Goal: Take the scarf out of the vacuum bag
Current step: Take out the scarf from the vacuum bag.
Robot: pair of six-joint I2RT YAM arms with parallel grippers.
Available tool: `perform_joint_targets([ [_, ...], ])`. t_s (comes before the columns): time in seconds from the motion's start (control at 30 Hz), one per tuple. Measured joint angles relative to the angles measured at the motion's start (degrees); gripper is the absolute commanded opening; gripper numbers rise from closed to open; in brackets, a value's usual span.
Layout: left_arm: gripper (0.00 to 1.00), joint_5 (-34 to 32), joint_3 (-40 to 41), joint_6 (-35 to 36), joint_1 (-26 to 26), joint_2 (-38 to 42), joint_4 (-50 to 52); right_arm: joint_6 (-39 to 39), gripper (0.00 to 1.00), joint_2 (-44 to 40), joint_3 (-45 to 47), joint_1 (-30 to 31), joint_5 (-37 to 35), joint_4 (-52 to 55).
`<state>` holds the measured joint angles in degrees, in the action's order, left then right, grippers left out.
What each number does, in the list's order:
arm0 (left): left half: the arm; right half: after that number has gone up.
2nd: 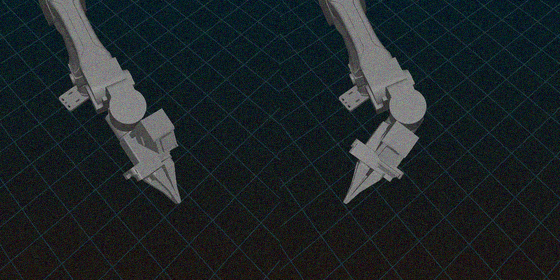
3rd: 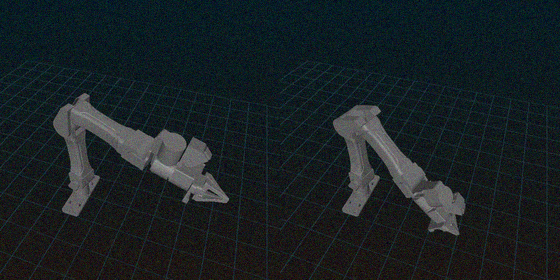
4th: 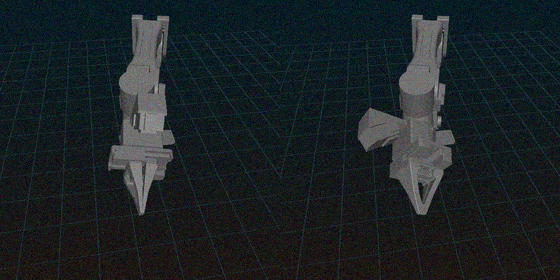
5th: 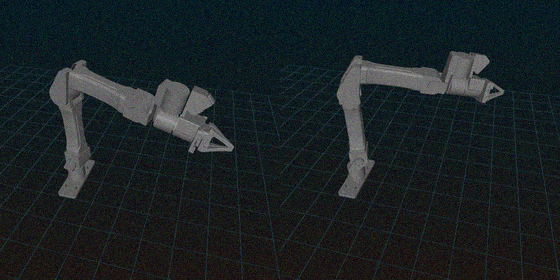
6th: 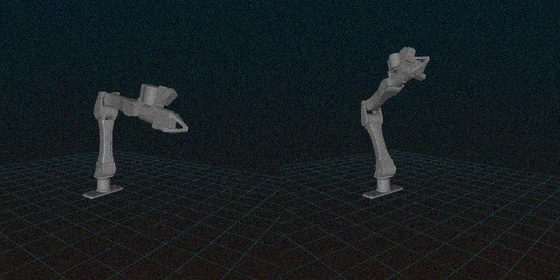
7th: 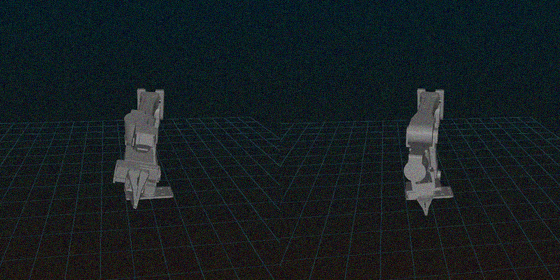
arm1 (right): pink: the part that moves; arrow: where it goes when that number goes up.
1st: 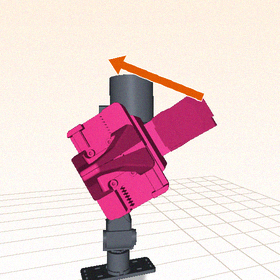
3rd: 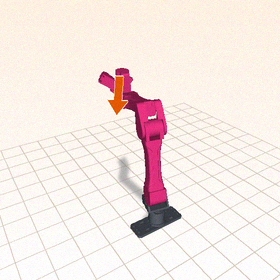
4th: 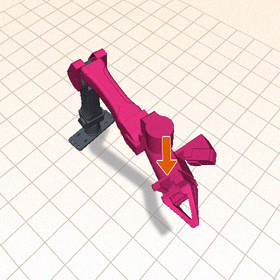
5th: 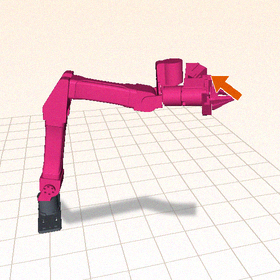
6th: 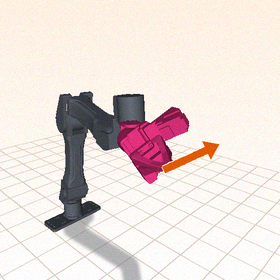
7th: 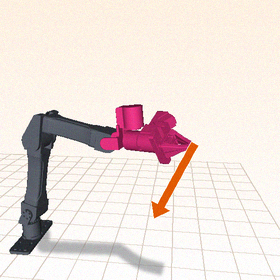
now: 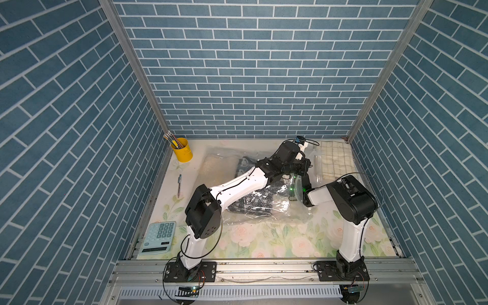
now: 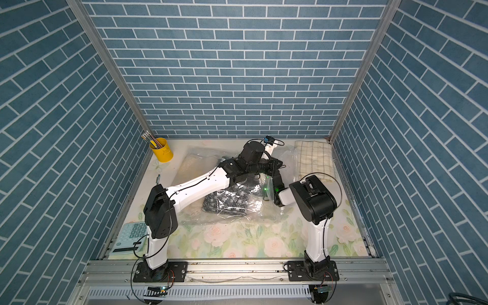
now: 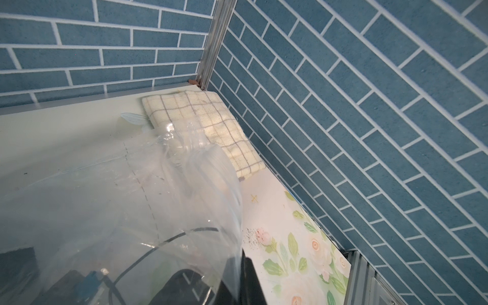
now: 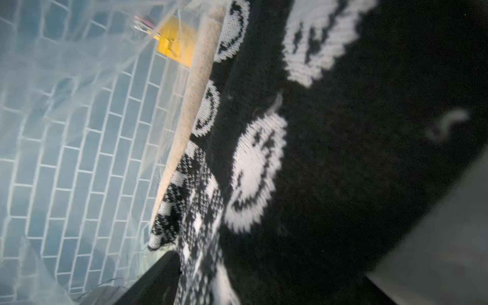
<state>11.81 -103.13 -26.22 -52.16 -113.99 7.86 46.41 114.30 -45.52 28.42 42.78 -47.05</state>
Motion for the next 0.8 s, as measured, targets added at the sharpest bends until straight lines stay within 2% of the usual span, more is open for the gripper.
perform_joint_targets([
  [0.37, 0.00, 0.00, -0.02, 0.00, -0.39, 0.00, 0.63, 13.18, 0.88, 9.14, -2.34, 2.25, 3.02, -21.18],
  [0.53, 0.00, 0.02, -0.07, 0.00, -0.42, 0.00, 0.70, 16.15, 0.80, 11.28, -2.49, 3.02, 3.04, -26.71],
  [0.8, 0.00, 0.04, -0.07, 0.00, -0.63, 0.00, 0.90, 21.40, 0.34, 14.36, -1.75, 3.34, 3.19, -31.19],
])
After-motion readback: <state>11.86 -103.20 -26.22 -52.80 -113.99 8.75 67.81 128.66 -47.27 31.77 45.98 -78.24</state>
